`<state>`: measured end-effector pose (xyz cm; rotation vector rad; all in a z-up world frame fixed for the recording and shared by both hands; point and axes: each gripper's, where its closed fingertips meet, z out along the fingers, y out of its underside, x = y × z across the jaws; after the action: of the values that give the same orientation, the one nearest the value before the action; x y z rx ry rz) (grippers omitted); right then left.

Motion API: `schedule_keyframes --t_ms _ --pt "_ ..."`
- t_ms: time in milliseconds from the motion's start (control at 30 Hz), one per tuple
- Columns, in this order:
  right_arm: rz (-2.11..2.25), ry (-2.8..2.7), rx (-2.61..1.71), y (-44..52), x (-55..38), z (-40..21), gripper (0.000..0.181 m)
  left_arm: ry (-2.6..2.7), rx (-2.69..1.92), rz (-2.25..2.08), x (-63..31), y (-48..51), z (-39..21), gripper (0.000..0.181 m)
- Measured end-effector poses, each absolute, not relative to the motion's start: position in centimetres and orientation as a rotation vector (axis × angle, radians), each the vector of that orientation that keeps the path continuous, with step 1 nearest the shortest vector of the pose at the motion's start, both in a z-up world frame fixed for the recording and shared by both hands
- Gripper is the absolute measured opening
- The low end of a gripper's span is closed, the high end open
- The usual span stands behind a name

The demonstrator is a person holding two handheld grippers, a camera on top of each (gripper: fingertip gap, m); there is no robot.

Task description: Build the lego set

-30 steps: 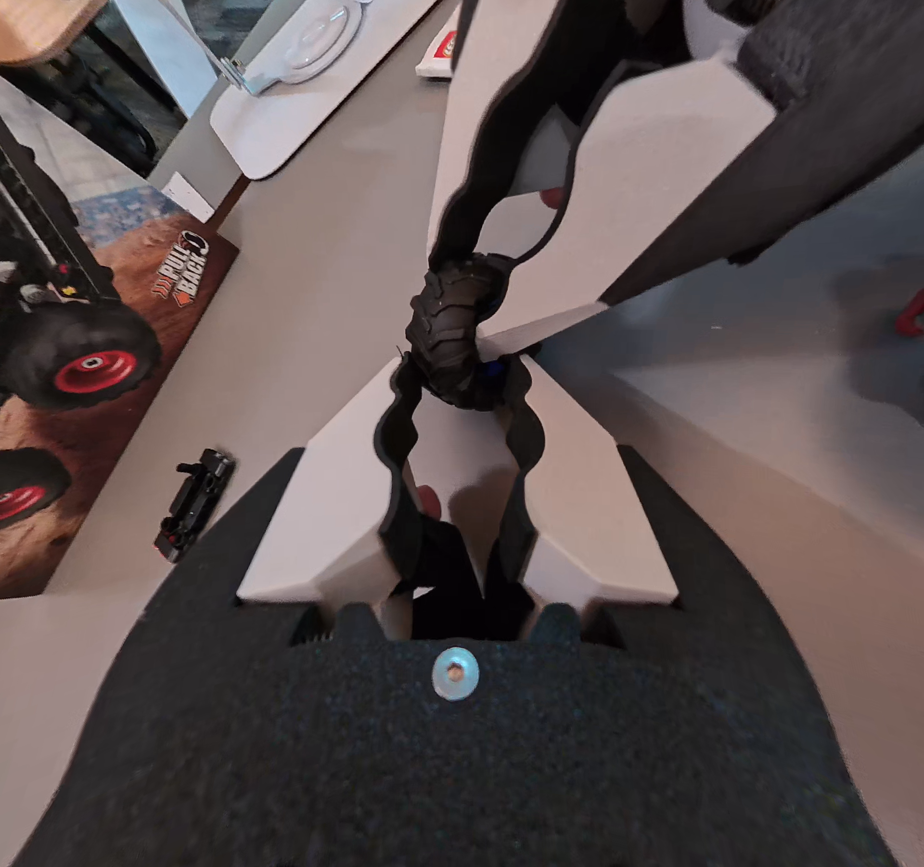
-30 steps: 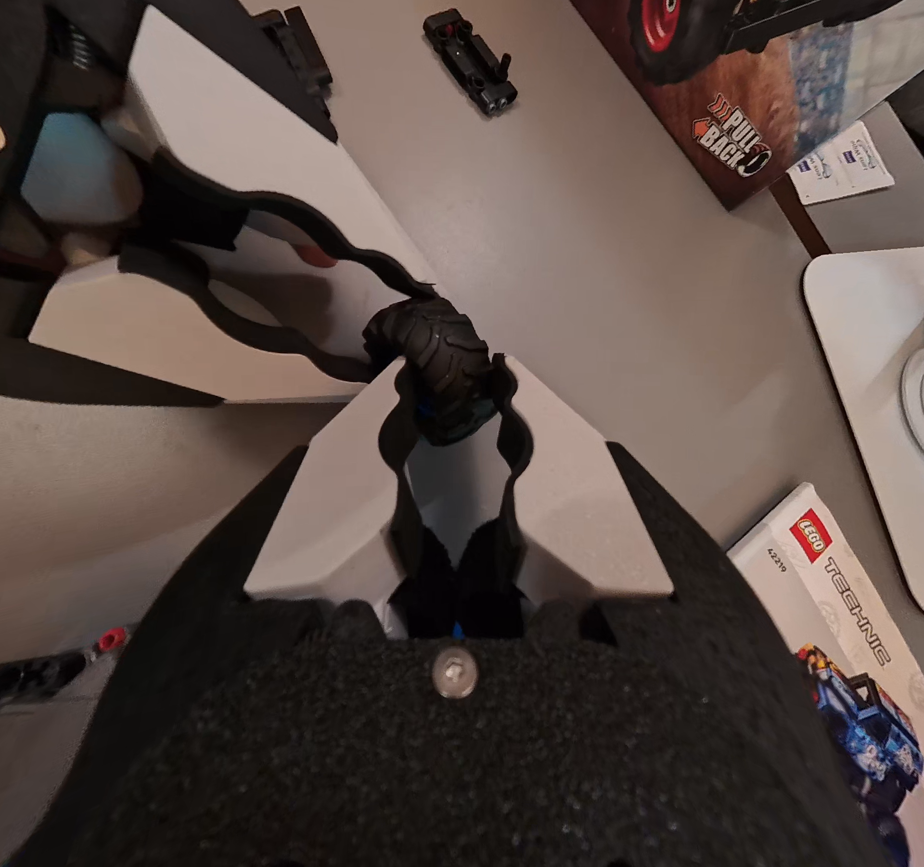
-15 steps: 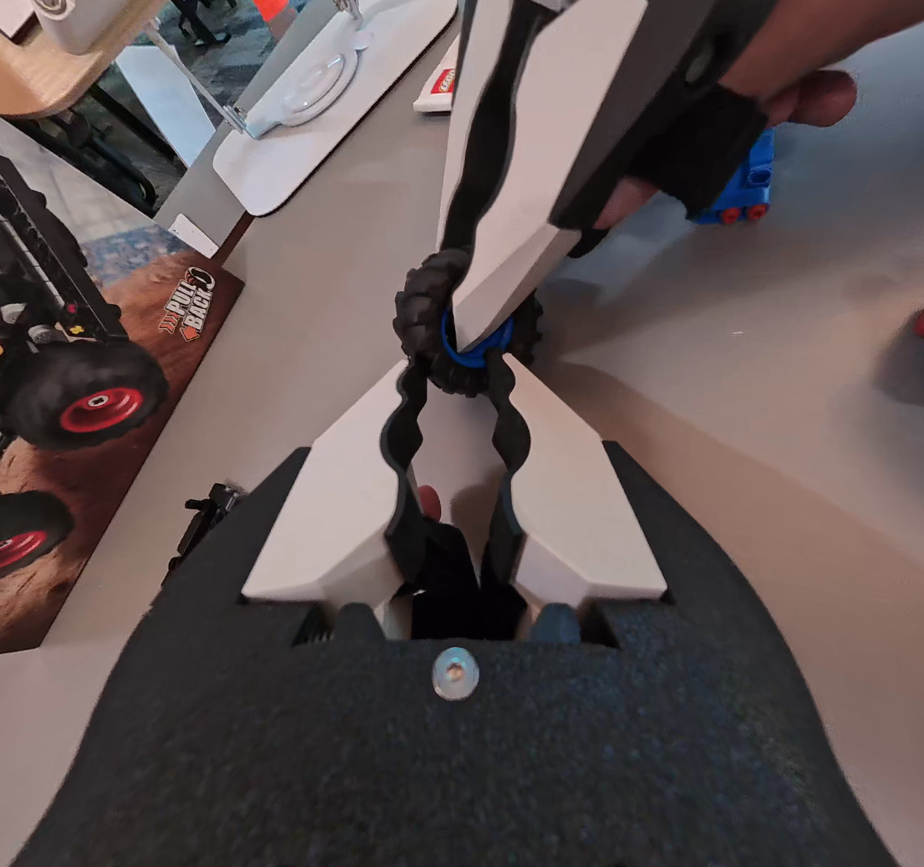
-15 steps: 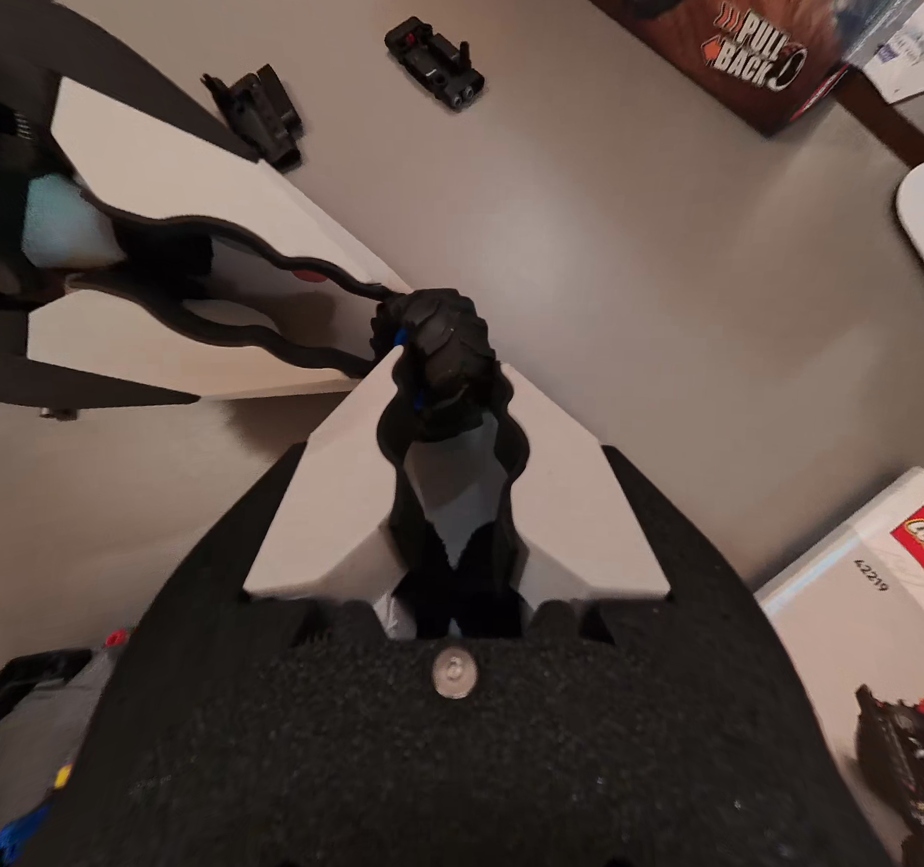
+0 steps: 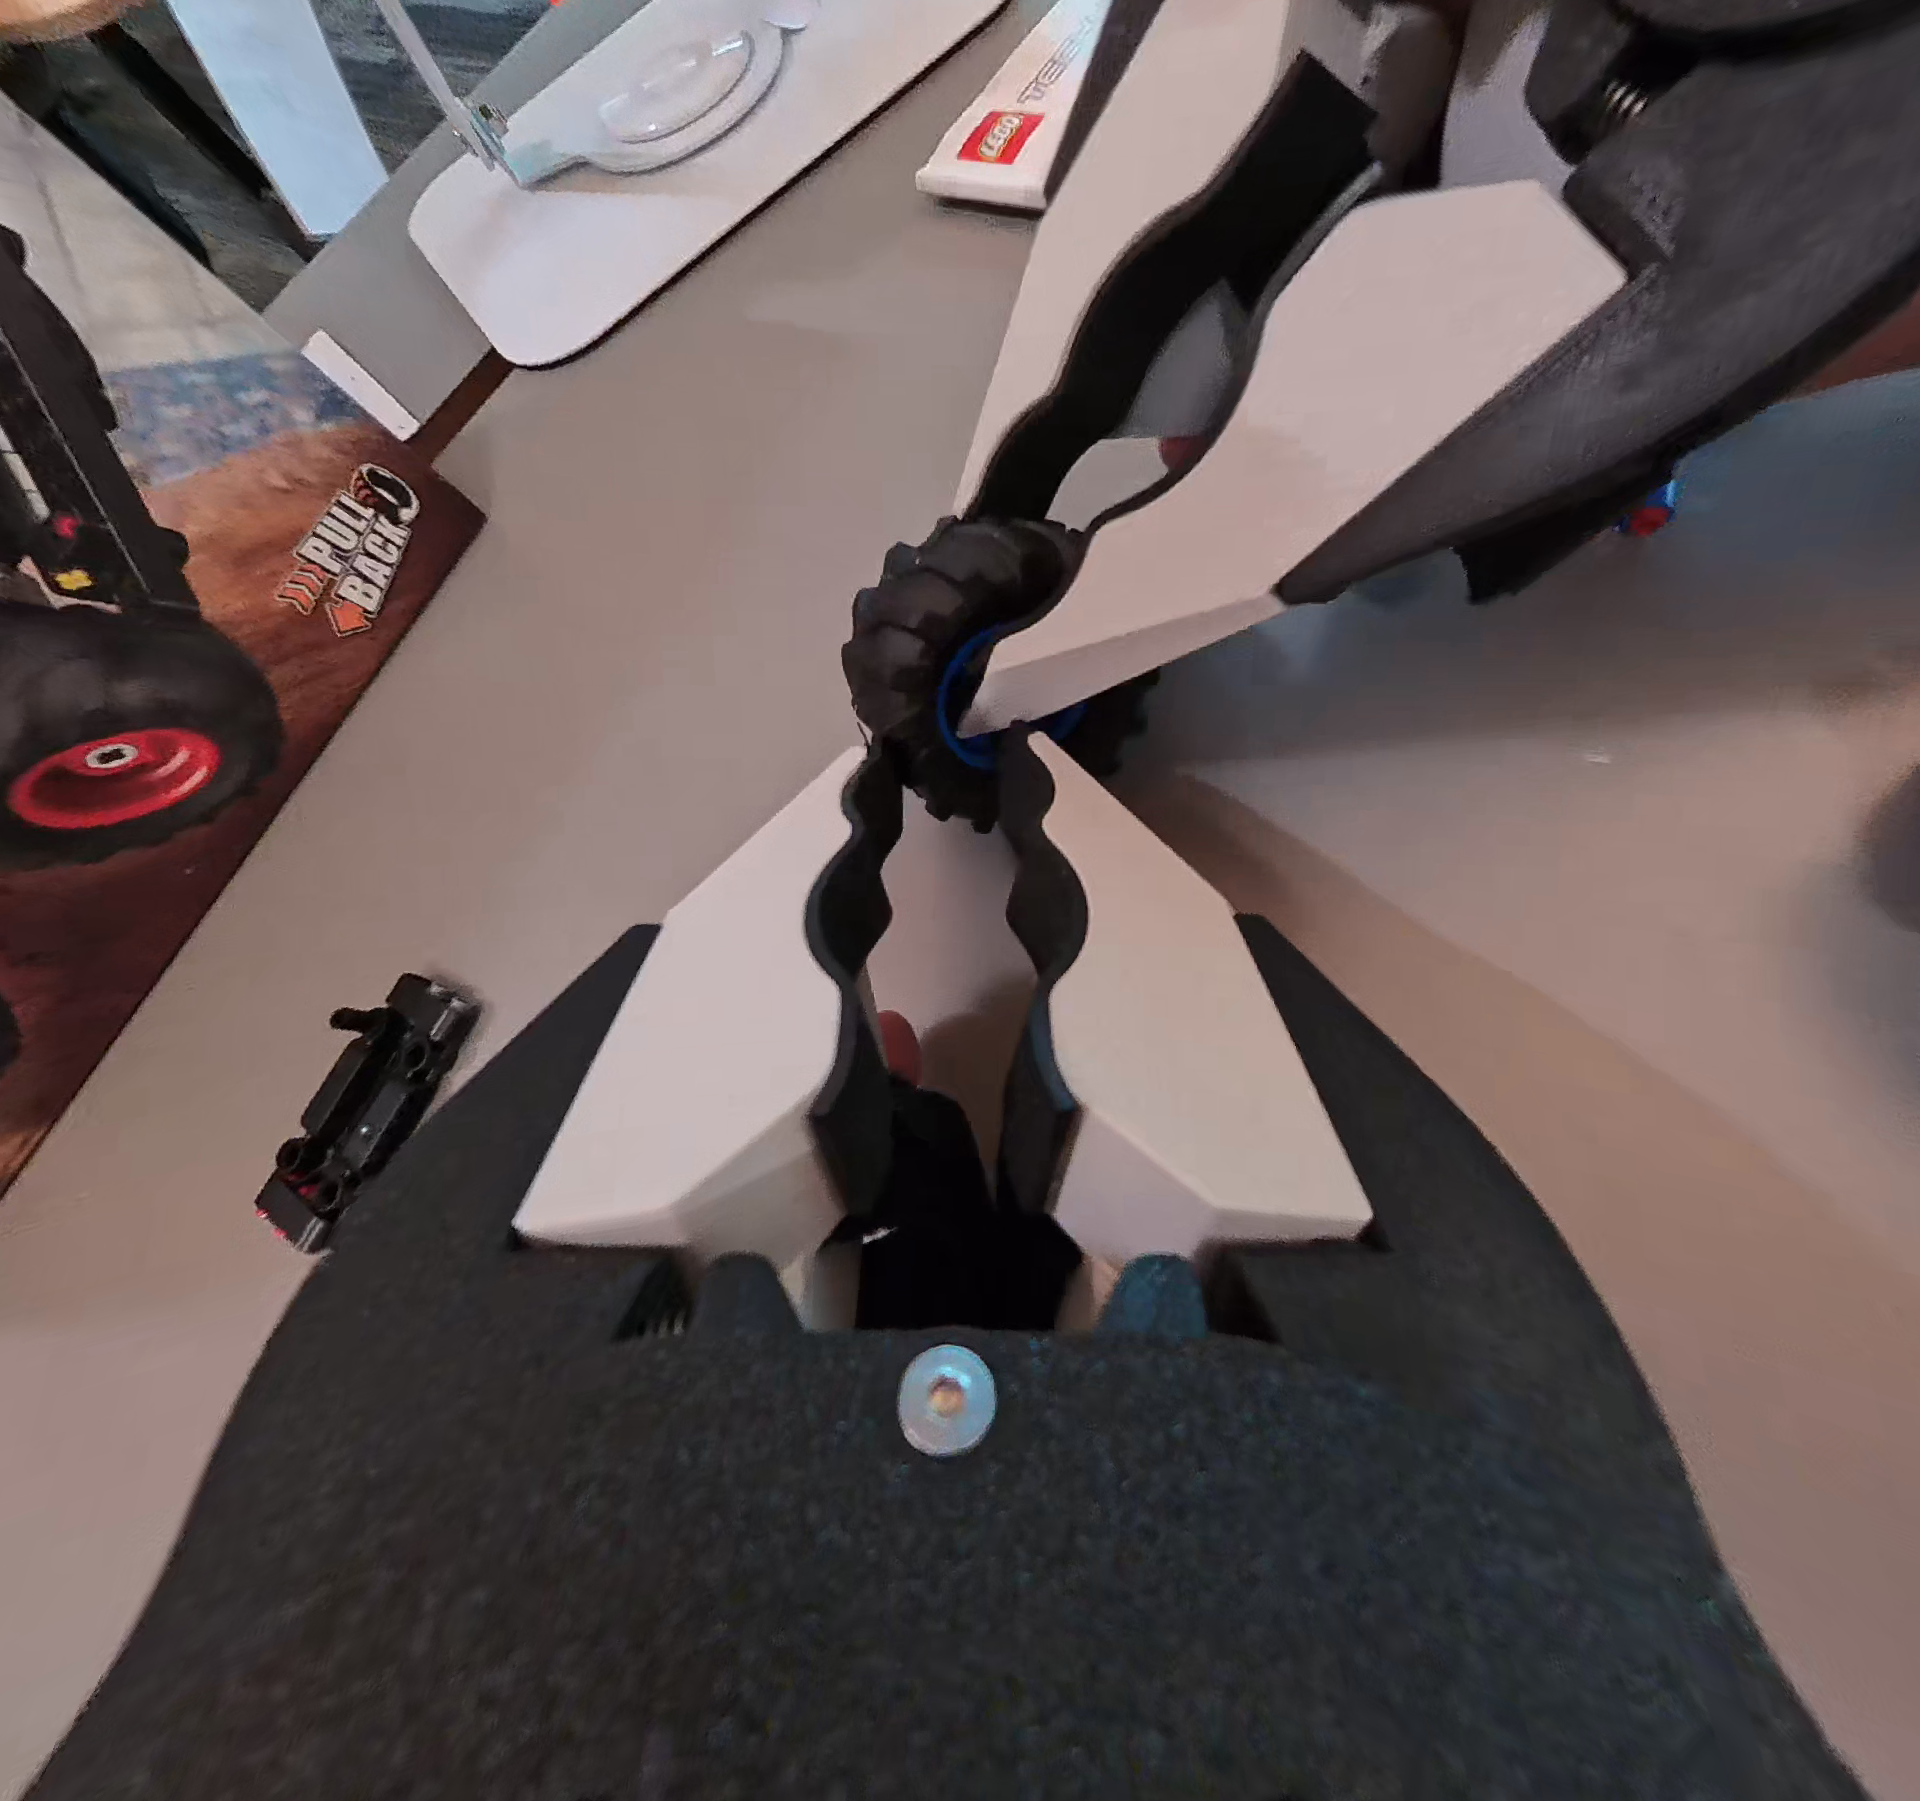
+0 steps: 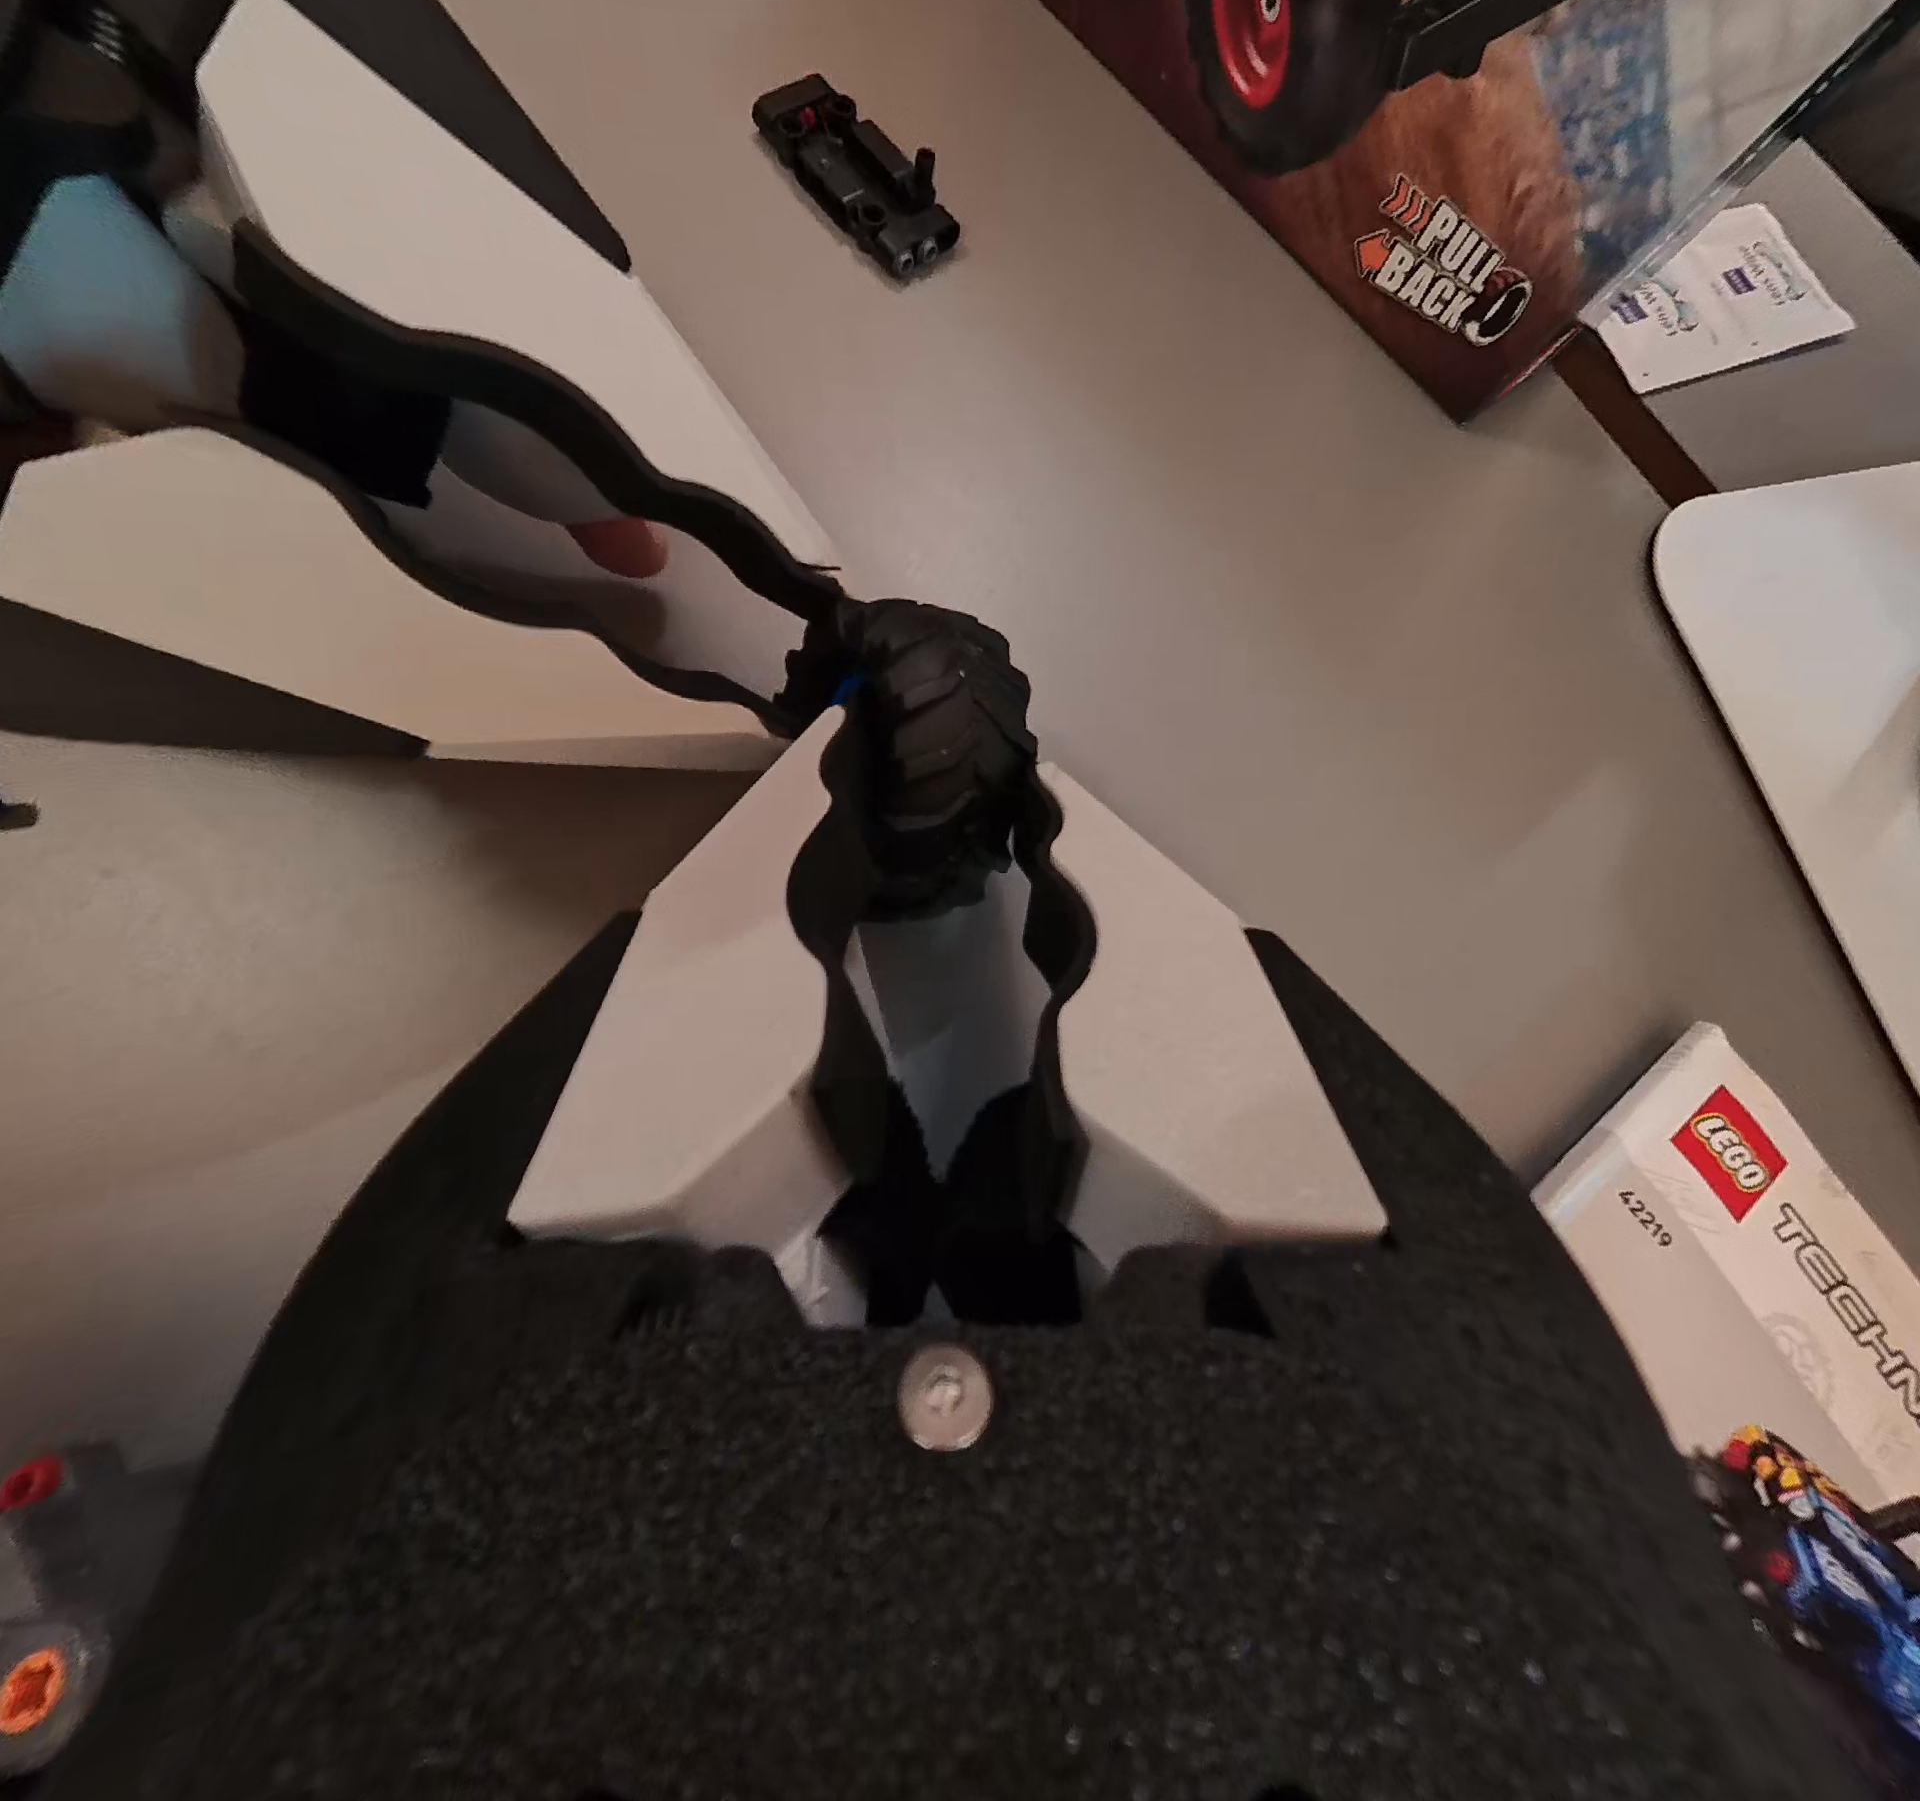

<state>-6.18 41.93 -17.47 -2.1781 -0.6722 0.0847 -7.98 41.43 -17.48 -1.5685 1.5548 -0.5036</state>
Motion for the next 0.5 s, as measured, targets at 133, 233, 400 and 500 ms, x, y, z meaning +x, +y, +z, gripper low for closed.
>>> schedule_keyframes --t_ms 133,233,400,500 --pt "0.185 -0.610 -2.170 42.0 -6.3 -17.2 0.027 1.554 -1.585 -0.559 -8.0 41.5 -17.4 0.018" --pt "0.415 -0.510 -2.176 41.9 -6.5 -17.1 0.028 1.563 -1.574 -0.595 -8.1 41.4 -17.2 0.017" --pt "0.406 -0.501 -2.200 41.7 -6.3 -17.2 0.028 1.583 -1.555 -0.606 -7.9 41.3 -17.2 0.016" --pt "0.300 -0.686 -2.243 40.6 -5.7 -16.1 0.035 1.580 -1.536 -0.620 -7.7 41.3 -16.9 0.015"
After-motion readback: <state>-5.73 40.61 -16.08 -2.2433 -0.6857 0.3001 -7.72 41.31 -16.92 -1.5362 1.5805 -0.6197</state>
